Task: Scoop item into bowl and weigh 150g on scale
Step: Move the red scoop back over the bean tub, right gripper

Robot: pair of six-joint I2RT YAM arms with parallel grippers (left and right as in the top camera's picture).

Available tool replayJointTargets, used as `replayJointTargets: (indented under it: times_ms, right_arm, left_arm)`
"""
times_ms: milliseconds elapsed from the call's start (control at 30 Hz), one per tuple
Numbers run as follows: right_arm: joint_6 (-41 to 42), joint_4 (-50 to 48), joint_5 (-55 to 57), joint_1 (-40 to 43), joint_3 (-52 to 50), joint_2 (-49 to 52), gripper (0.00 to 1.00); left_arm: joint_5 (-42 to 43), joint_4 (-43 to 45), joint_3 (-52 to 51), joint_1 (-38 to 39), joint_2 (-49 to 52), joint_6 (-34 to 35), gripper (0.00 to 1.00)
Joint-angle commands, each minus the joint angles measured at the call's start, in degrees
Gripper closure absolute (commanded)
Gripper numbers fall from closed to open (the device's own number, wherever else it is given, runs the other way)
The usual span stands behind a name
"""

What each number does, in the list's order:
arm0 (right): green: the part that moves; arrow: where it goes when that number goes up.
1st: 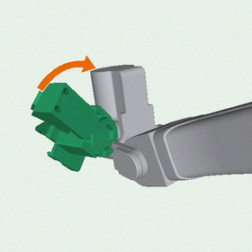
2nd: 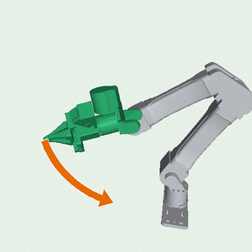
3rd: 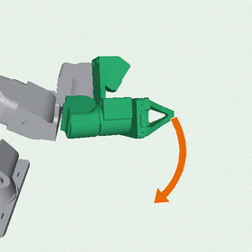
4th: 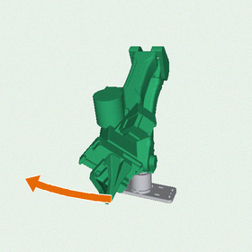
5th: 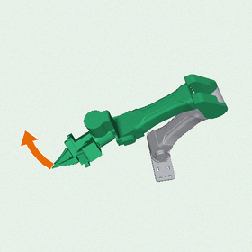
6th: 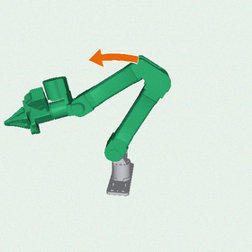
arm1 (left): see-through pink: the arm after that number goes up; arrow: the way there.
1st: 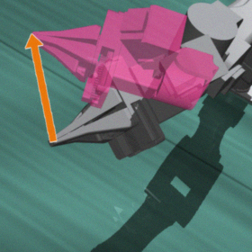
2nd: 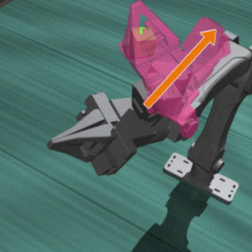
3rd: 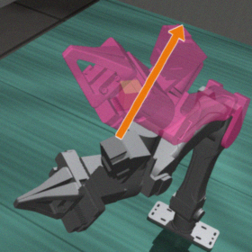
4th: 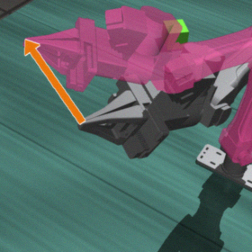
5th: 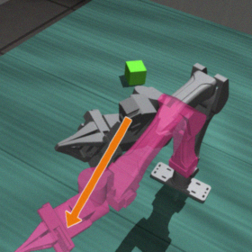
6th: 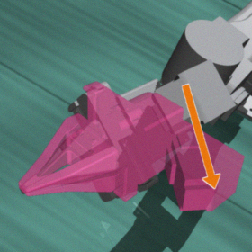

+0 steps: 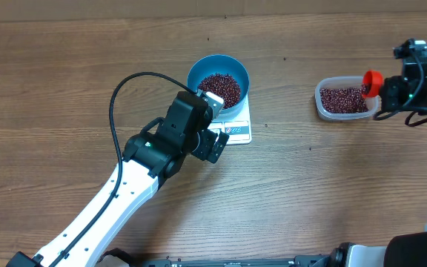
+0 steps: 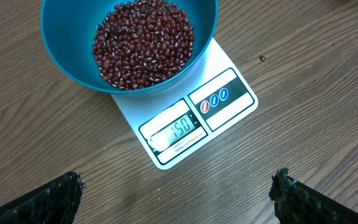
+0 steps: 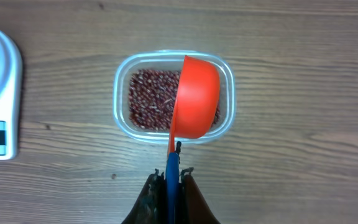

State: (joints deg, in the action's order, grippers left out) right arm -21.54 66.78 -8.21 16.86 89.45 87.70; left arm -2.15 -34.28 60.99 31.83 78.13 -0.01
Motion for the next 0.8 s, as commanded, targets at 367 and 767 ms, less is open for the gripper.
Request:
replayJointTargets:
  times_ms: [367, 767]
  right_arm:
    - [7.9, -0.7, 15.9, -7.8, 0.2, -0.8, 0.96]
    - [9.4, -0.7, 17.8, -7.8, 0.1, -0.7, 0.96]
  left_arm:
    - [0.3, 0.0, -0.2, -0.2, 0.3, -0.7, 0.00]
    - [0.3, 0.0, -0.2, -0.2, 0.3, -0.7, 0.00]
